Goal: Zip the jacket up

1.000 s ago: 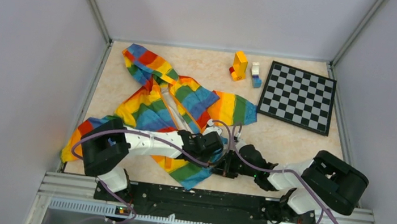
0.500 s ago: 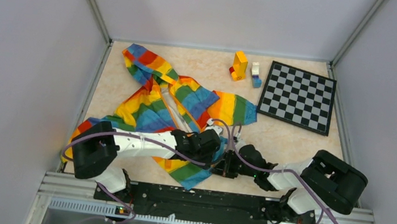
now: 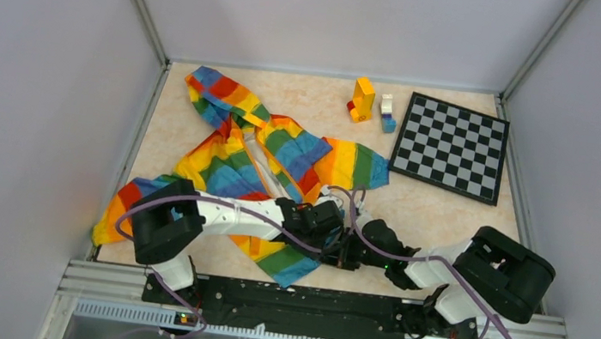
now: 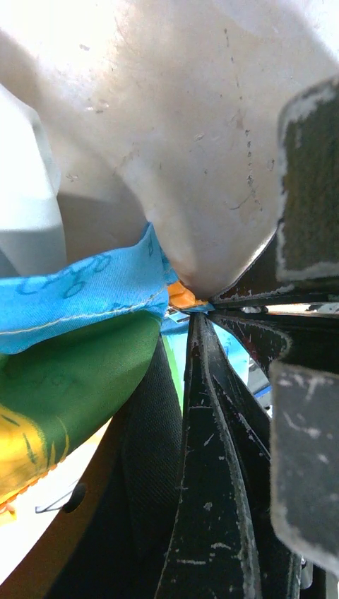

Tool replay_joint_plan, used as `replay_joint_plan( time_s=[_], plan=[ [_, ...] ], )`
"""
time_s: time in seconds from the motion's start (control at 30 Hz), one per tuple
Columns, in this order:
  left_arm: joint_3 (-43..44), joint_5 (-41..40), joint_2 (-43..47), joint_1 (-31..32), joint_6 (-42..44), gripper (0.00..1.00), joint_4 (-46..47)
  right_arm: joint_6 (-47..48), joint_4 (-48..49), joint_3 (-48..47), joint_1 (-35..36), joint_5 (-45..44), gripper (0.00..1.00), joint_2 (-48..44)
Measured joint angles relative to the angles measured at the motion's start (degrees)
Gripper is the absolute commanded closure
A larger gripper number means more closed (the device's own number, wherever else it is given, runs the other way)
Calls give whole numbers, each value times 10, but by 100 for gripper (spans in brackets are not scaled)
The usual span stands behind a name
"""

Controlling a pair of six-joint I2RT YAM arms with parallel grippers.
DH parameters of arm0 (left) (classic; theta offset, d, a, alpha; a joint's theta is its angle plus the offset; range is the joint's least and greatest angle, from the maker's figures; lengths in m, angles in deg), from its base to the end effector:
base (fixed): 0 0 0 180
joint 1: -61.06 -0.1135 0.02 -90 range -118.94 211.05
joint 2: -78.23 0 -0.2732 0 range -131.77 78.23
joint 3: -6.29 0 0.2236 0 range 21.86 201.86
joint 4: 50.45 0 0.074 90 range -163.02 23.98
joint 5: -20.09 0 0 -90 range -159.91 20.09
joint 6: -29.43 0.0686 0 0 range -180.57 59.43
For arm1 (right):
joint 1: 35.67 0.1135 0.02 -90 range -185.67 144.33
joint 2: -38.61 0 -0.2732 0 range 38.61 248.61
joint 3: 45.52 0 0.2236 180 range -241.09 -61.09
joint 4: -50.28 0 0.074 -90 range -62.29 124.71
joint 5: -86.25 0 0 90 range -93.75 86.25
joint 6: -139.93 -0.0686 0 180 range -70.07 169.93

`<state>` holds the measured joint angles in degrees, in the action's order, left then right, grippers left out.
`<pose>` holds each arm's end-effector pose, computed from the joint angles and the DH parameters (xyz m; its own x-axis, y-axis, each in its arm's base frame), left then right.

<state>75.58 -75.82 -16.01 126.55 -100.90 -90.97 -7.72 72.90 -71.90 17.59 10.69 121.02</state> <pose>0.1317 -0.2718 0.1622 -0.8620 0.3388 -0.3771 0.4322 0.8799 -0.1973 0.1215 0.1914 0.1215 -0.9370 0.1124 -0.3307 -0.2036 0.5935 0.7787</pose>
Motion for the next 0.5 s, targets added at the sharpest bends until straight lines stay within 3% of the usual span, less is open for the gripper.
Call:
replay_joint_plan(
  time_s=[0.27,0.5],
  plan=[
    [52,-19,-41,4,1,70,-52,0,2,0,0,0,100,1],
    [87,-43,-68,7,8,91,-92,0,4,0,0,0,100,3]
  ],
)
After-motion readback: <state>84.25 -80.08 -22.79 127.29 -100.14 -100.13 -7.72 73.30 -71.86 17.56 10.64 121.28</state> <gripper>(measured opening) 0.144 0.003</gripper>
